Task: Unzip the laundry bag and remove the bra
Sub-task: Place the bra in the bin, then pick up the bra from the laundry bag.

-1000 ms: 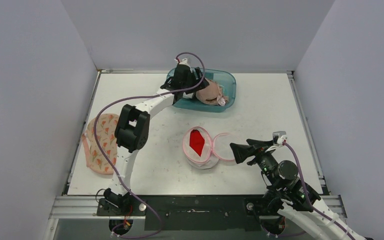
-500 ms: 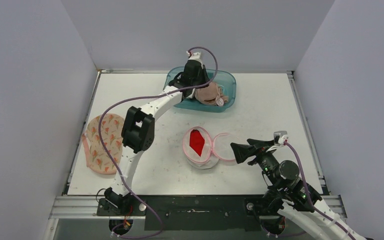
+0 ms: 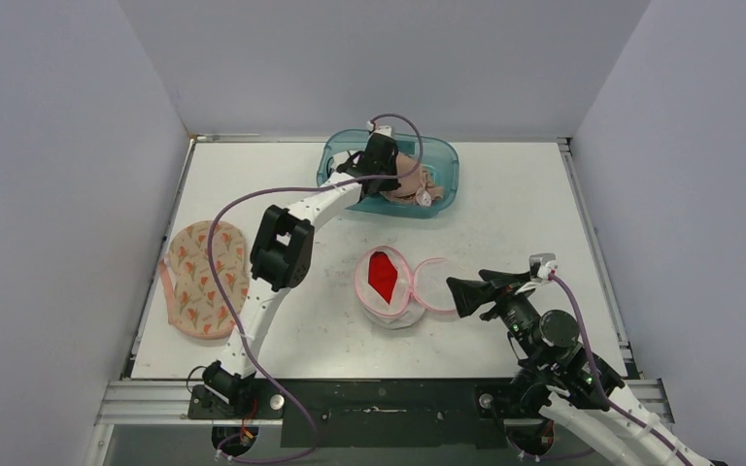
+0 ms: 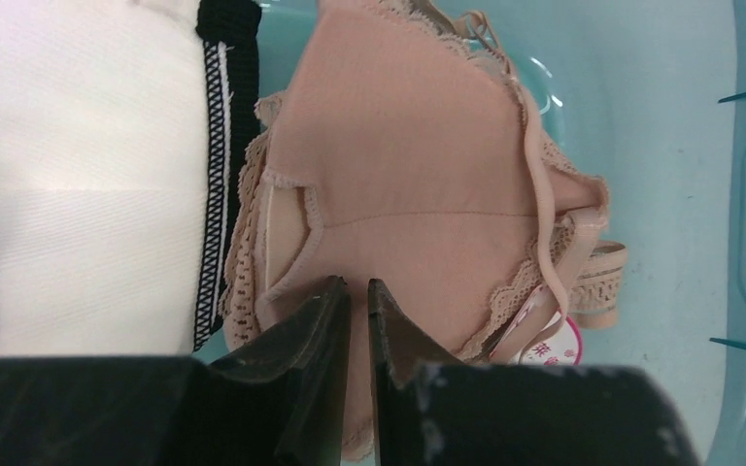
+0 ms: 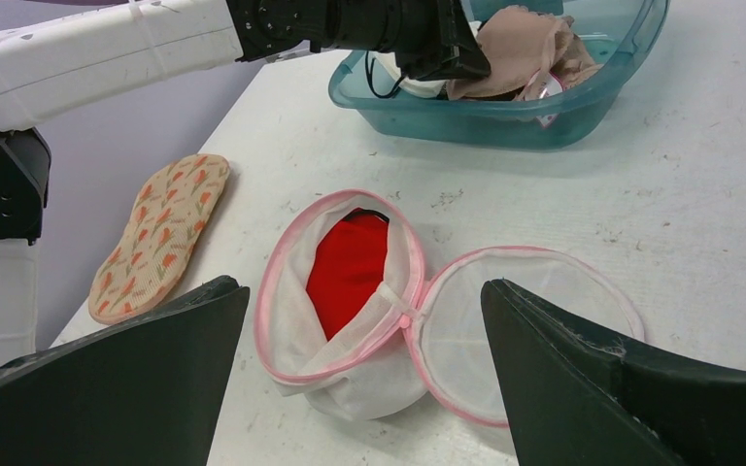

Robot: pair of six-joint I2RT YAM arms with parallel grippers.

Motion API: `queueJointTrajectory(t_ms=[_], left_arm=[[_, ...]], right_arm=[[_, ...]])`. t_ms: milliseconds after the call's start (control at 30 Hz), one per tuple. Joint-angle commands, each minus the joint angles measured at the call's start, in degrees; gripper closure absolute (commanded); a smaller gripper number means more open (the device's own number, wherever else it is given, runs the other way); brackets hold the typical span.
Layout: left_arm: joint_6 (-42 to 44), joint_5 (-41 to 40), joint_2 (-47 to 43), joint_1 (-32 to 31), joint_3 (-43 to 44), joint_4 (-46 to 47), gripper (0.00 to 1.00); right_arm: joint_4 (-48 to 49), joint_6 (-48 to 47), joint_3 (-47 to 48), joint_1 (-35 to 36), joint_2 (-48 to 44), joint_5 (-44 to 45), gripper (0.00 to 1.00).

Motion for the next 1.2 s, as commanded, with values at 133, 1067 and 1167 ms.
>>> queueJointTrajectory(t_ms=[133, 1067, 1167], left_arm=[[-1.72, 6.21, 2.58, -0.05, 5.98, 2.12, 0.88], [20.04, -38.17, -55.60, -20.71, -48.31, 14.52, 0.02], [15.51, -39.01, -59.78, -22.67, -54.15, 11.20, 0.04]], right_arm=[[1.34, -0.46, 1.99, 0.26, 1.42, -0.02, 0.05], [4.65, 4.39, 4.57, 0.26, 14.30, 2.59, 0.10], [8.11, 2.94, 3.72, 0.26, 17.81, 0.04, 0.10]])
